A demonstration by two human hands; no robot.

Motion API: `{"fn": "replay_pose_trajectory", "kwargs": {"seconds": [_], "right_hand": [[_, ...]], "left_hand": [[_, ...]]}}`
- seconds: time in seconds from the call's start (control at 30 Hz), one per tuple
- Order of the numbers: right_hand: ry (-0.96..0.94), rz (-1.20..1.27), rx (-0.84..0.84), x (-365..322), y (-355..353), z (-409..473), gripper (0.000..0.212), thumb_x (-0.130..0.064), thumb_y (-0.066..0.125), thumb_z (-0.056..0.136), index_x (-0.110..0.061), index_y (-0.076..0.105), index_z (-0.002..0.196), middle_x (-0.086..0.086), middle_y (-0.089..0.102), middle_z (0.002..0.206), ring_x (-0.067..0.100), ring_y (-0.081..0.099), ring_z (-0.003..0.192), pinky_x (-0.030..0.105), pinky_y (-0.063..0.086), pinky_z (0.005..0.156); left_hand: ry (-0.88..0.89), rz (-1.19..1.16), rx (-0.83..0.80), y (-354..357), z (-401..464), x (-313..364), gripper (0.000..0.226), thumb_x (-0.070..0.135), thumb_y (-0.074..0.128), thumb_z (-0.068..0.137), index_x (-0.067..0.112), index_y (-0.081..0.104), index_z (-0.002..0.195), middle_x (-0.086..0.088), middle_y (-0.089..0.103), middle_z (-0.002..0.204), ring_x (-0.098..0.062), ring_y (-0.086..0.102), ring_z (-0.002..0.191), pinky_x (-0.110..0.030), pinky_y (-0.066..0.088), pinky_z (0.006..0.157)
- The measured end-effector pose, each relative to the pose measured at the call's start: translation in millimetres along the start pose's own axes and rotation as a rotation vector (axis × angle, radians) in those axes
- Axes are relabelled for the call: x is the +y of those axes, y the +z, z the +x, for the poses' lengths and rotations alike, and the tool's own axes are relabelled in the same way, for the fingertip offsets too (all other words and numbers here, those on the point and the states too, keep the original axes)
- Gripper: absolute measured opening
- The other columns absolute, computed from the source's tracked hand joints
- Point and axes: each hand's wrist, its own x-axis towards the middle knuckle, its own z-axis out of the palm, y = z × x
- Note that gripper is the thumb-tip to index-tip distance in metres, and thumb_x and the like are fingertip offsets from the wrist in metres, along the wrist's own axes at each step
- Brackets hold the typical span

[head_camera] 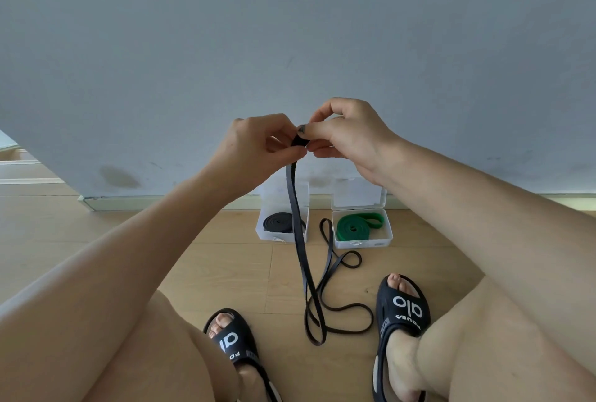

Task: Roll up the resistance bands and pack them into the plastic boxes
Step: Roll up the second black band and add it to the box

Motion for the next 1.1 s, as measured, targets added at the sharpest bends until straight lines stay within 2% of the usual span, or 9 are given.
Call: {"fn": "replay_pose_trajectory", "kwargs": {"seconds": [0.1,0.17,0.3,0.37,0.47,0.6,0.73,0.93,1.1], "right_hand": [[0.072,0.138,-0.037,-3.3,-0.5,-0.3,0.014,-0.007,0.08,0.085,-0.012,0.066,0.088,0.01,0.077,0.087,0.02,0.075,0.078,0.03,0.059,0.074],[0.12,0.214,-0.069,-4.5,-2.6,-0.1,0.012,-0.009,0.079,0.086,-0.011,0.068,0.091,0.01,0.079,0.093,0.019,0.076,0.082,0.028,0.056,0.076],[0.216,0.321,-0.111,-5.5,-1.9,-0.3,0.002,-0.018,0.075,0.09,-0.017,0.076,0.092,0.005,0.08,0.099,0.015,0.075,0.092,0.032,0.05,0.098],[0.262,0.366,-0.101,-6.4,0.9,-1.9,0.002,-0.02,0.075,0.09,-0.021,0.076,0.089,0.002,0.08,0.099,0.015,0.074,0.1,0.036,0.046,0.106],[0.298,0.404,-0.073,-7.1,5.6,-5.5,0.003,-0.023,0.076,0.09,-0.021,0.076,0.091,0.001,0.081,0.098,0.015,0.074,0.102,0.039,0.046,0.107],[0.258,0.331,0.0,-5.8,10.2,-9.3,0.018,-0.03,0.075,0.093,-0.016,0.077,0.104,0.003,0.081,0.095,0.018,0.075,0.098,0.042,0.05,0.106],[0.16,0.17,0.065,-7.4,15.5,-11.1,0.026,-0.031,0.07,0.095,-0.008,0.076,0.105,0.004,0.08,0.091,0.018,0.075,0.096,0.043,0.054,0.102],[0.114,0.098,0.009,-11.8,16.0,-13.2,0.033,-0.036,0.074,0.087,-0.007,0.076,0.103,0.001,0.071,0.093,0.015,0.071,0.093,0.046,0.054,0.102],[0.119,0.098,-0.033,-12.4,17.1,-14.2,0.032,-0.026,0.075,0.09,-0.002,0.075,0.11,0.003,0.071,0.096,0.014,0.069,0.092,0.044,0.055,0.102]], "left_hand": [[0.045,0.0,0.03,-1.0,1.7,1.4,0.012,0.019,0.082,0.084,0.015,0.071,0.085,0.006,0.075,0.079,-0.003,0.072,0.076,-0.012,0.052,0.071],[0.066,0.034,0.044,-2.3,2.8,4.0,0.009,0.019,0.08,0.086,0.015,0.072,0.087,0.011,0.071,0.075,-0.001,0.067,0.071,-0.01,0.046,0.067],[0.034,0.011,0.071,-1.7,2.0,9.6,0.004,0.016,0.074,0.09,0.014,0.073,0.093,0.015,0.07,0.073,-0.002,0.07,0.07,-0.009,0.042,0.06],[0.073,0.028,0.11,-0.9,2.3,10.0,0.005,0.017,0.073,0.091,0.013,0.072,0.093,0.009,0.071,0.073,-0.009,0.071,0.072,-0.017,0.049,0.063],[0.182,0.09,0.153,-1.0,4.3,5.1,0.006,0.017,0.071,0.092,0.011,0.072,0.094,0.002,0.072,0.076,-0.017,0.07,0.074,-0.038,0.057,0.073],[0.275,0.167,0.19,-0.3,6.8,-0.5,0.009,0.018,0.069,0.093,0.009,0.072,0.093,-0.001,0.07,0.078,-0.02,0.067,0.075,-0.041,0.056,0.072],[0.325,0.213,0.193,-2.6,8.9,-3.4,0.01,0.018,0.067,0.094,0.008,0.07,0.095,-0.002,0.069,0.08,-0.021,0.065,0.077,-0.042,0.055,0.071],[0.382,0.234,0.231,-5.4,8.5,-1.1,0.01,0.015,0.068,0.094,0.005,0.07,0.092,-0.004,0.068,0.078,-0.024,0.065,0.073,-0.042,0.055,0.068],[0.413,0.215,0.213,-7.7,6.6,-3.0,0.009,0.011,0.066,0.093,0.004,0.07,0.096,-0.005,0.069,0.083,-0.023,0.068,0.074,-0.042,0.057,0.071]]}}
